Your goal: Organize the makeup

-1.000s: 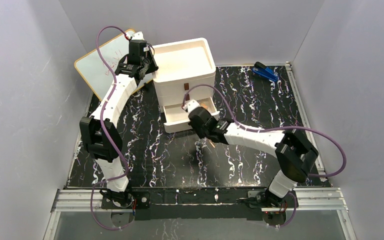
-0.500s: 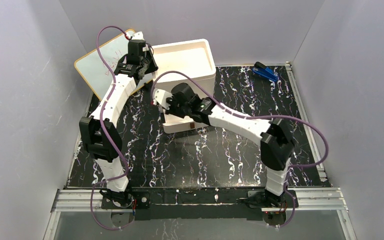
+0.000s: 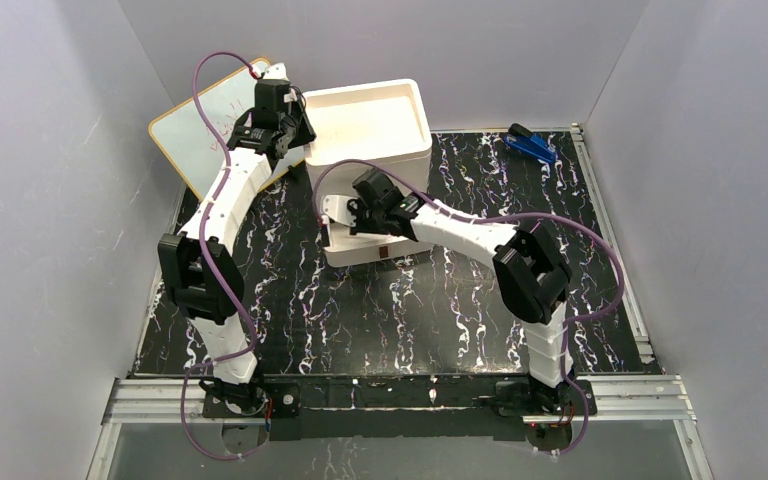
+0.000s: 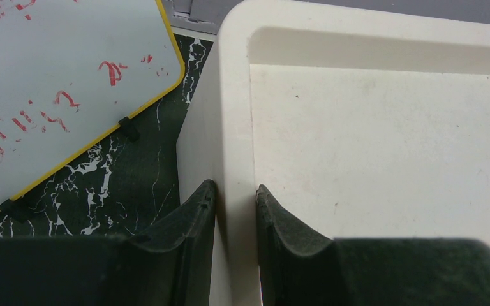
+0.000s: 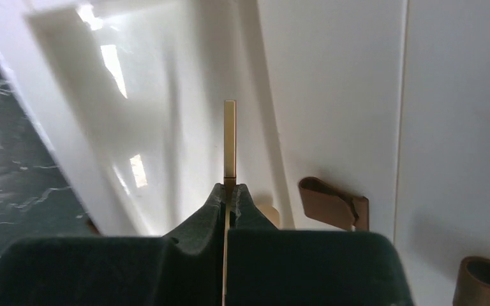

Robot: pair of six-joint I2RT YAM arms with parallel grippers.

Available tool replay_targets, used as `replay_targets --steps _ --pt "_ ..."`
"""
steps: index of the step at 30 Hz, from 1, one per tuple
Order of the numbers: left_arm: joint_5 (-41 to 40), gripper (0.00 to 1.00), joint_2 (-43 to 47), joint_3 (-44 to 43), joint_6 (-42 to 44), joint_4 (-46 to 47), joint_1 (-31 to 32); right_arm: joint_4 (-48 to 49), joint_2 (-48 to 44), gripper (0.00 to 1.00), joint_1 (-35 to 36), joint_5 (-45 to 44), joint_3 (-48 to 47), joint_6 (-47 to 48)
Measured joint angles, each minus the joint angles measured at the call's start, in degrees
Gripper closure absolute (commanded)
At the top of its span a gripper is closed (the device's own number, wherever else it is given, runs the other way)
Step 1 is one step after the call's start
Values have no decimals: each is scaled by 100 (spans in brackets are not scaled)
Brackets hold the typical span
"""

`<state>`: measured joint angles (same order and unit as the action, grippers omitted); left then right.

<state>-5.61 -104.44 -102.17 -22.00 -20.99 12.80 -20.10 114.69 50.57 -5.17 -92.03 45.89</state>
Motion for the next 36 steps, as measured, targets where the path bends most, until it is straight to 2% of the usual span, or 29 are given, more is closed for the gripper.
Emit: replay_targets --steps 1,3,6,7,17,20,28,31,36 --pt "17 100 0 0 4 0 -7 81 0 98 -63 -2 63 66" --pt "57 100 0 0 11 0 -20 304 0 83 -177 0 195 129" --pt "131 100 0 0 22 0 -37 693 0 42 -284 -61 448 184" --pt "153 100 0 0 33 0 -44 802 0 34 -291 -83 531 160" --pt "264 100 0 0 57 2 -92 1572 -11 28 -221 -42 960 90" --pt "323 100 0 0 59 2 -111 1864 -168 2 -197 -85 1182 35" --pt "455 100 0 0 81 0 -144 3185 -1635 1 -15 -835 2057 -529" --pt "507 100 0 0 114 0 -146 3587 -2433 1 -17 -1106 2234 -1082" --pt "527 100 0 0 125 0 -155 3622 -3486 1 186 -1613 2428 -2542"
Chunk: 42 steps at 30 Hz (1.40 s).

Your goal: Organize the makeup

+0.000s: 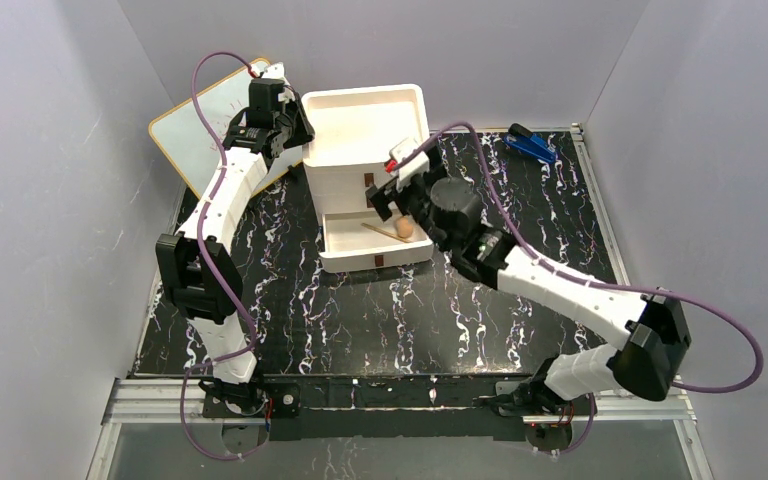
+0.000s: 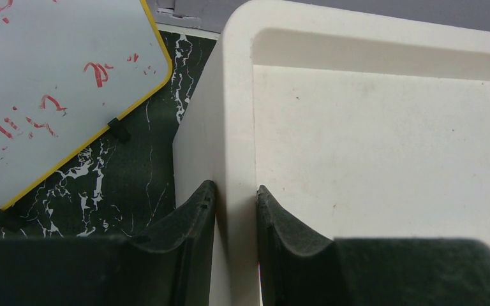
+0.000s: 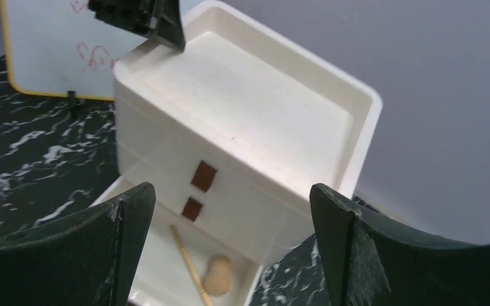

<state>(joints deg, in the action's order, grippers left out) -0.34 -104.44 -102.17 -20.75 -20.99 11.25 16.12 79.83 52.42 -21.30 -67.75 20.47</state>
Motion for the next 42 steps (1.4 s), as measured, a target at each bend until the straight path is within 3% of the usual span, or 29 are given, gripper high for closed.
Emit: replay_targets --steps 4,9,14,18,27,42 --pt "13 100 -2 0 0 0 -2 63 -278 1 608 -730 778 -1185" --pt "22 100 -4 0 -2 0 -4 -503 149 1 1154 -1725 1690 -3171" --pt "26 100 -4 0 0 0 -7 -1340 763 1 1222 -2614 1679 -4986" --pt "35 100 -4 0 0 0 -9 -1427 1215 1 1220 -2920 1563 -5668" --pt "50 100 -4 2 15 2 -15 -1032 2299 1 1220 -2909 953 -6000" --pt "103 100 -4 2 33 2 -26 -157 3292 1 776 -2581 0 -5066"
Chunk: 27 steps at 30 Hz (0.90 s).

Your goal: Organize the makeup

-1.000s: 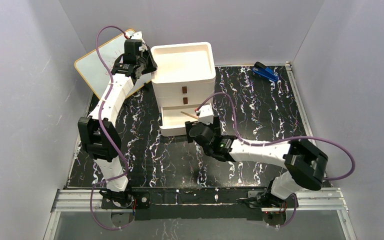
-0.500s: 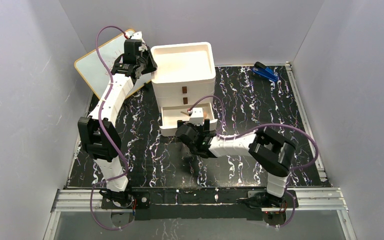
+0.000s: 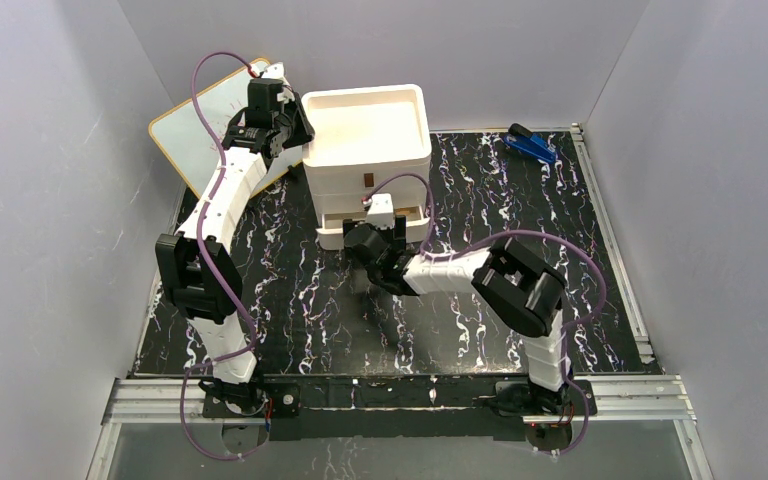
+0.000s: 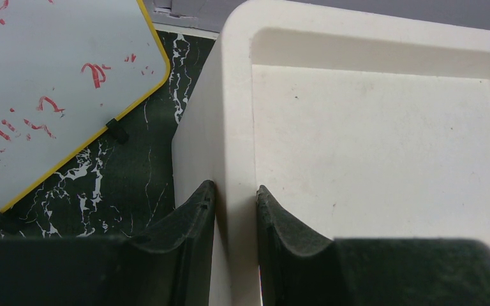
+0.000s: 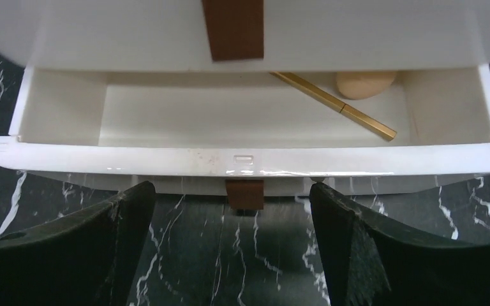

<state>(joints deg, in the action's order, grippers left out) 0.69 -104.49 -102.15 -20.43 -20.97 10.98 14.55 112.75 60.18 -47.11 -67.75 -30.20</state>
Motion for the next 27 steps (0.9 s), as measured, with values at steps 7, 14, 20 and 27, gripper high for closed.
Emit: replay_targets --steps 7,14,20,27 --pt "26 100 0 0 4 0 0 603 402 1 -376 66 -289 627" --pt "68 100 -7 0 7 2 -2 1930 660 1 -479 55 -240 1558" --pt "55 95 -63 -96 -13 -55 -2 3064 990 1 -466 44 -181 2308" --pt "219 44 -407 -667 83 -544 -33 3228 732 1 -511 245 168 2409"
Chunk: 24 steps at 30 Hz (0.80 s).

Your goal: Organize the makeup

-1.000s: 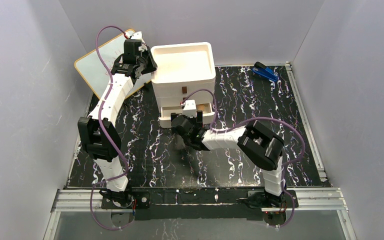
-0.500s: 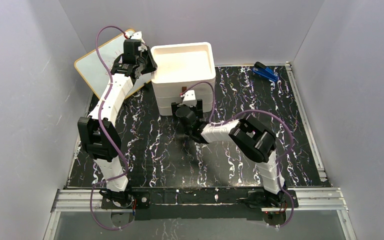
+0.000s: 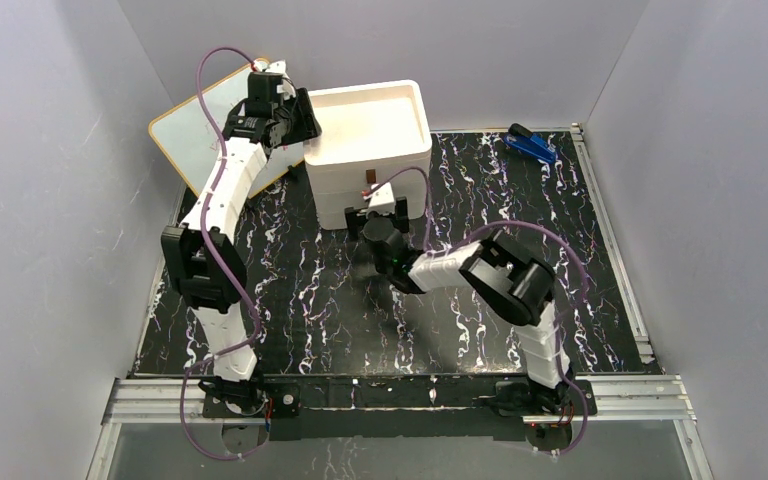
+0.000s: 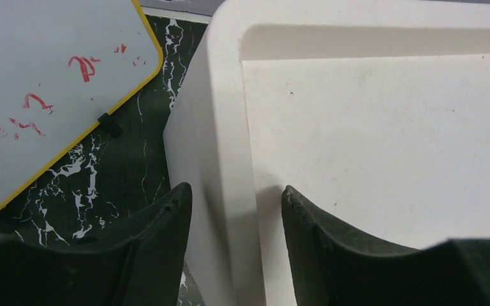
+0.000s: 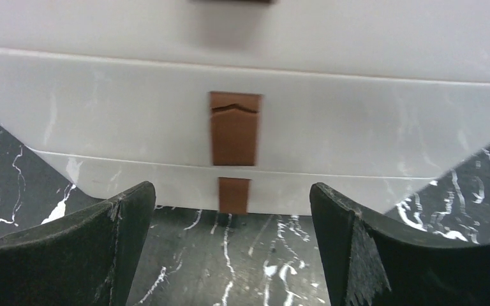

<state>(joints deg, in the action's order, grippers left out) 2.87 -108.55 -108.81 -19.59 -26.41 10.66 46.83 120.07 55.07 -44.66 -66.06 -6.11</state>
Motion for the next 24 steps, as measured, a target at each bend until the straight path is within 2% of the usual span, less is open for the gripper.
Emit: replay_targets --steps 3,11,14,15,19,24 --pt "44 34 -149 -201 22 -136 -15 -116 -577 1 -35 48 455 -175" --pt "57 27 -758 -1145 70 -557 -15 -815 -2656 1 17 144 1768 -634" --pt "-46 4 -925 -1519 131 -831 -15 -1250 -3447 1 48 177 2114 -702" --pt "-116 2 -935 -1585 164 -922 -15 -1419 -3707 1 55 186 2179 -682" --pt "-420 2 -933 -1829 330 -1145 -15 -2006 -4623 1 55 205 2277 -520" --pt "-546 2 -632 -1641 610 -723 -15 -2479 -5617 1 55 339 2280 -337"
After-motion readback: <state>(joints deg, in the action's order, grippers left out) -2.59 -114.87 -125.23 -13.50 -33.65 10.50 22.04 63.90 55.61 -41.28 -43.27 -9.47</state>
